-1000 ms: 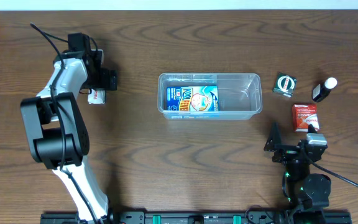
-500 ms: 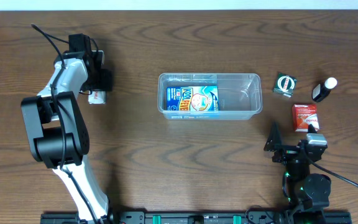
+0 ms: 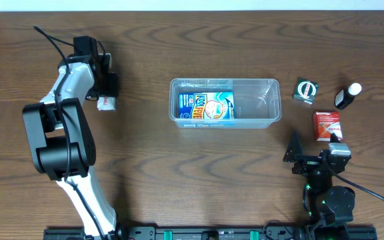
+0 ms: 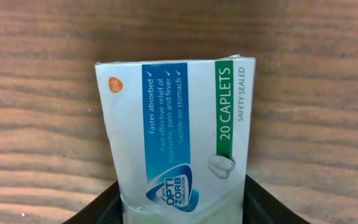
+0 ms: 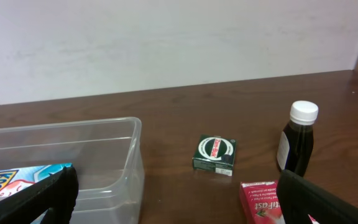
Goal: Pack container
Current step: 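Carry the Panadol box with left gripper into the container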
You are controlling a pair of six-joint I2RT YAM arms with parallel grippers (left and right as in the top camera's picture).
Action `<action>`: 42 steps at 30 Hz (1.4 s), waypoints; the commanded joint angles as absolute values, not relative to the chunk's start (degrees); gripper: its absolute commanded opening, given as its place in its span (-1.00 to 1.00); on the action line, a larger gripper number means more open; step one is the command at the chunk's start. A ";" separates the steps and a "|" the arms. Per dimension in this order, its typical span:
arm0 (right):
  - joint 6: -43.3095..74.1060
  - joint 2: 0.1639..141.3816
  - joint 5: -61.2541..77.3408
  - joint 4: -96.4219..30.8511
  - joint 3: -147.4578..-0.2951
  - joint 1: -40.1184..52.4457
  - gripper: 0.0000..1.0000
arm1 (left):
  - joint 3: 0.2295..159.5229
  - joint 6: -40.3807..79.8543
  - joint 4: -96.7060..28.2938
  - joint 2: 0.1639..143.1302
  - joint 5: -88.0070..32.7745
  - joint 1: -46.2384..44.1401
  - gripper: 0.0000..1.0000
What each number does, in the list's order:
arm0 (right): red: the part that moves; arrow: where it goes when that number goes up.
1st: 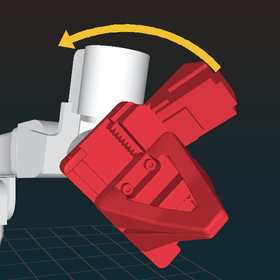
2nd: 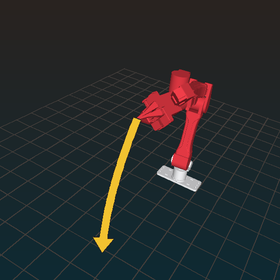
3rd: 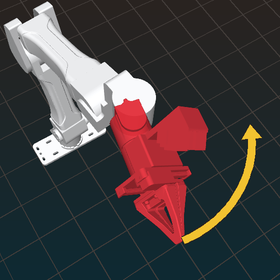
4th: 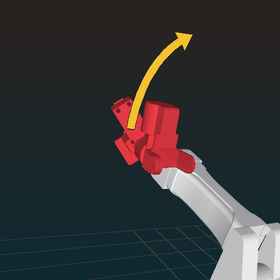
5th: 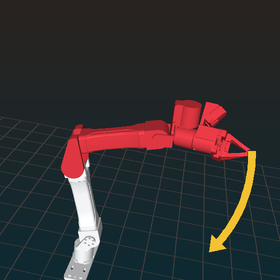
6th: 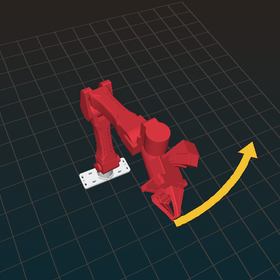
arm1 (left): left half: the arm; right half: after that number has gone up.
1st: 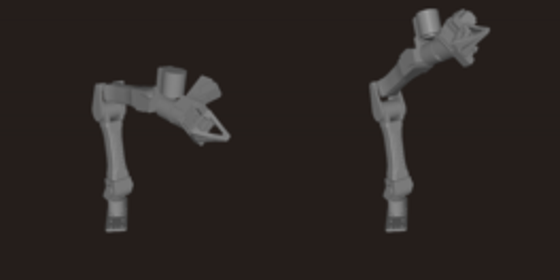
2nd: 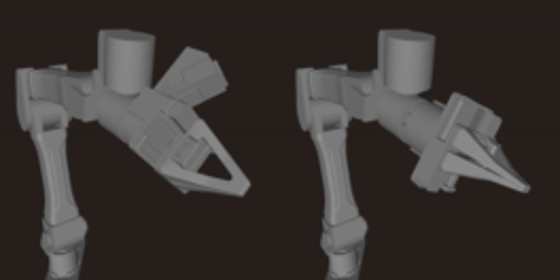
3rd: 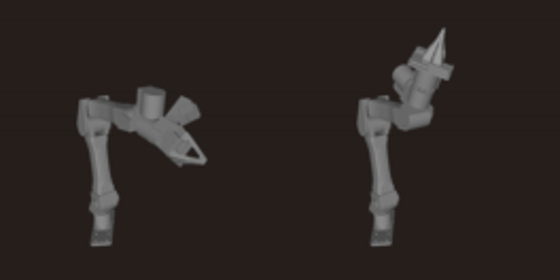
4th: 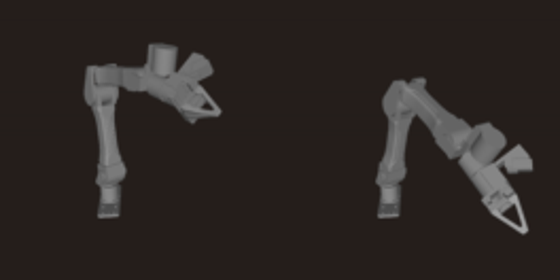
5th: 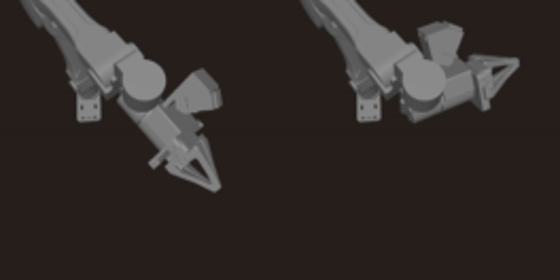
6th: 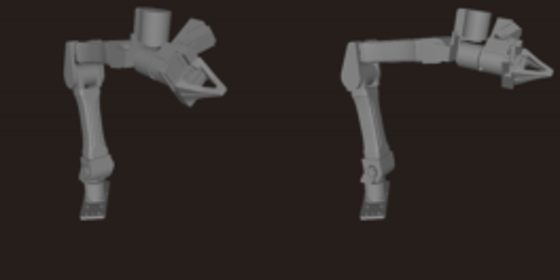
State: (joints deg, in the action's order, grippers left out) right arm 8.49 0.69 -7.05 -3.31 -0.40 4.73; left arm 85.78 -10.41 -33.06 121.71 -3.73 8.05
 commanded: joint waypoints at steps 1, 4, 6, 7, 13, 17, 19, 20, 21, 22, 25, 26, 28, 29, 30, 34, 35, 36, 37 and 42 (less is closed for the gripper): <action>7.86 0.32 -6.87 -3.53 -0.32 4.03 0.99 | 85.67 -10.41 -32.12 121.51 -3.88 8.34 -0.09; 7.86 0.32 -6.85 -3.53 -0.32 4.03 0.99 | 86.54 -10.41 -32.16 120.75 -3.88 8.32 -0.10; 7.86 0.32 -6.87 -3.53 -0.32 4.03 0.98 | 87.13 -10.41 -32.23 120.27 -3.88 8.32 -0.10; 7.86 0.32 -6.85 -3.53 -0.32 4.03 0.98 | 87.24 -10.41 -32.25 119.94 -3.88 8.27 -0.10; 7.86 0.32 -6.85 -3.53 -0.32 4.03 0.98 | 87.24 -11.07 -32.10 115.79 -3.90 6.39 -0.10; 7.86 0.32 -6.85 -3.53 -0.32 4.03 0.98 | 87.24 -17.02 -32.01 110.87 -3.86 2.50 -0.10; 7.86 0.32 -6.85 -3.53 -0.32 4.03 0.98 | 87.24 -20.58 -32.03 108.20 -3.86 -0.01 -0.10; 7.86 0.32 -6.85 -3.53 -0.32 4.03 0.99 | 87.24 -22.04 -32.03 106.83 -3.86 -1.39 -0.10; 7.86 0.32 -6.85 -3.53 -0.32 4.03 0.99 | 87.24 -23.66 -32.01 105.23 -3.86 -3.03 -0.10; 7.86 0.32 -6.85 -3.53 -0.32 4.03 0.98 | 87.24 -25.12 -32.01 103.92 -3.86 -4.51 -0.10; 7.86 0.32 -6.85 -3.53 -0.32 4.03 0.98 | 87.24 -28.86 -32.03 99.94 -3.86 -9.56 -0.11; 7.86 0.32 -6.87 -3.53 -0.32 4.03 0.99 | 87.24 -29.41 -32.05 98.83 -3.86 -11.22 -0.10; 7.86 0.32 -6.87 -3.53 -0.32 4.03 0.98 | 87.24 -30.81 -32.25 96.79 -3.88 -14.57 -0.10; 7.86 0.32 -6.85 -3.53 -0.32 4.03 0.98 | 87.24 -31.59 -32.47 95.92 -3.88 -16.43 -0.10; 7.86 0.32 -6.87 -3.53 -0.32 4.03 0.99 | 87.24 -31.94 -32.69 95.29 -3.88 -18.15 -0.10; 7.86 0.32 -6.85 -3.53 -0.32 4.03 0.99 | 87.22 -32.51 -33.56 95.39 -3.90 -23.79 -0.10; 7.86 0.32 -6.87 -3.53 -0.32 4.03 0.98 | 87.18 -33.04 -34.11 95.83 -3.90 -25.02 -0.10; 7.86 0.32 -6.85 -3.53 -0.32 4.03 0.98 | 87.13 -33.52 -34.81 96.36 -3.90 -26.17 -0.10; 7.86 0.32 -6.87 -3.53 -0.32 4.03 0.98 | 87.11 -34.15 -35.64 96.99 -3.90 -27.11 -0.10; 7.86 0.32 -6.85 -3.53 -0.32 4.03 0.99 | 87.11 -39.64 -39.53 100.18 -3.90 -30.76 -0.10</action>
